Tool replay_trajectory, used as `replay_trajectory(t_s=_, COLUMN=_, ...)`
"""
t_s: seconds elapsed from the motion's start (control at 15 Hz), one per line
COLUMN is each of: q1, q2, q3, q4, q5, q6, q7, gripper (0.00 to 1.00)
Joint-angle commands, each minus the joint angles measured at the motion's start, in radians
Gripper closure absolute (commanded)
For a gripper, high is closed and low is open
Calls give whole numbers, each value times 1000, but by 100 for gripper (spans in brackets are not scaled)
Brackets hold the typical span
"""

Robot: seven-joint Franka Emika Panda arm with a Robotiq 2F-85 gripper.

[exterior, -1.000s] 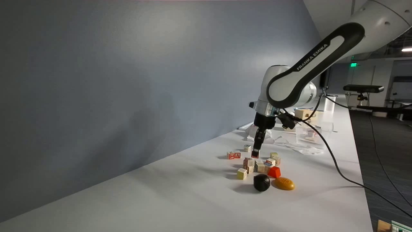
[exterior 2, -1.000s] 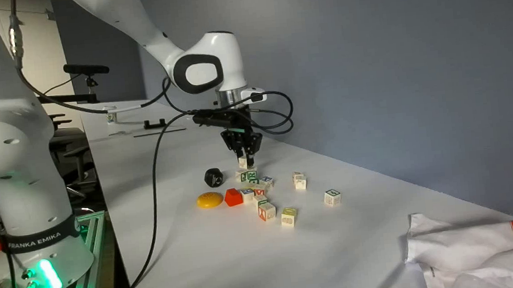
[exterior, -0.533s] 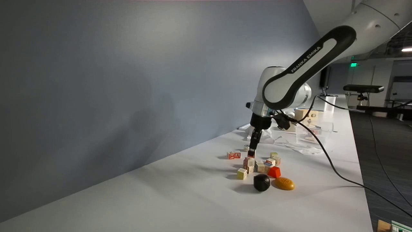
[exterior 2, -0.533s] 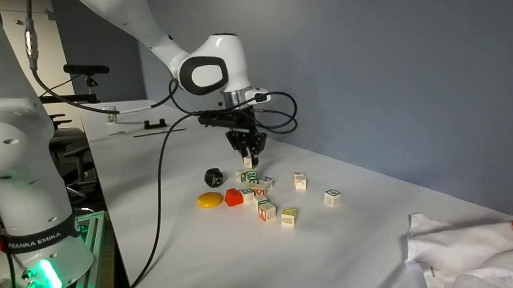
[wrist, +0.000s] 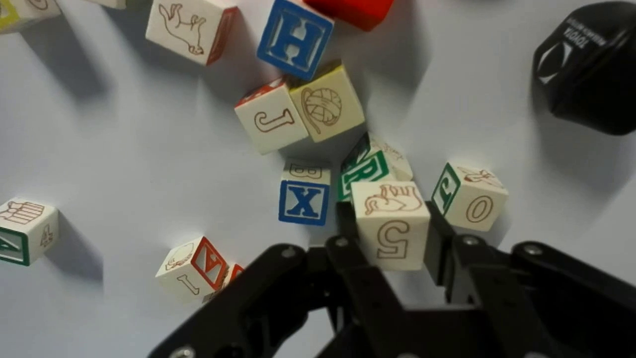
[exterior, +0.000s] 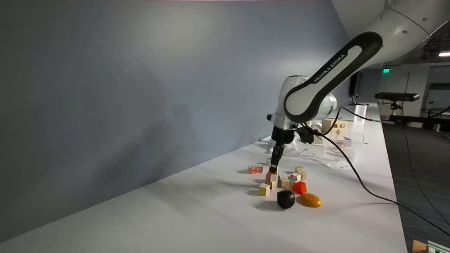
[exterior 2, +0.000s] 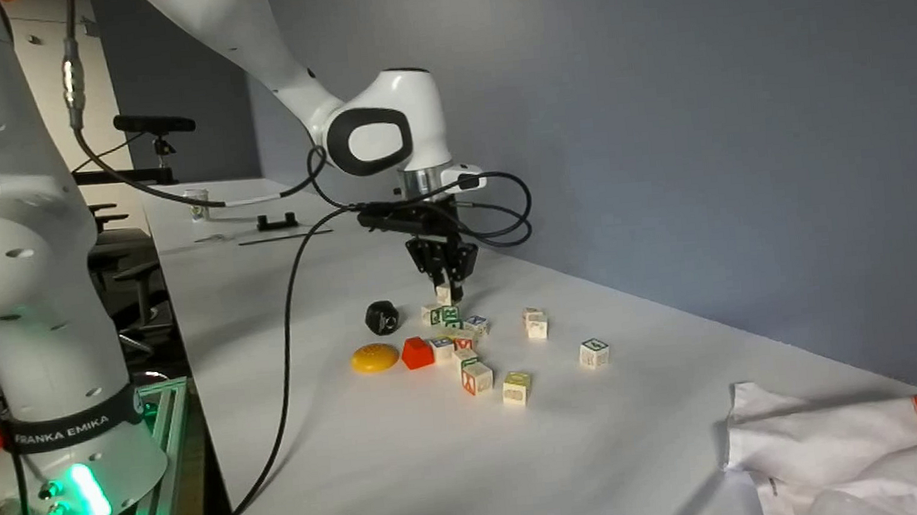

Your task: Pick up the cube with an R on the right and put it on top of the cube with an R on the left

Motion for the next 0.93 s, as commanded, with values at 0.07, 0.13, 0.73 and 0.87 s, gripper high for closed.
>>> replay_trajectory(t_s=0.07, q1=-19, q2=21, q3=23, q4=23, q5=20, q6=5, q7=17, gripper=41)
replay_trajectory(t_s=0.13, q1=-20, q2=22, q3=24, q4=24, q5=19, q6=9, q7=19, gripper=39)
replay_trajectory(t_s=0.73, q1=-27, q2=4, q3=31, q4=31, q5=4, q6=-34, q7=39, gripper=0)
replay_trajectory(t_s=0.87, q1=-27, q2=3, q3=33, q4=34, q5=0, q6=-60, q7=48, gripper=0)
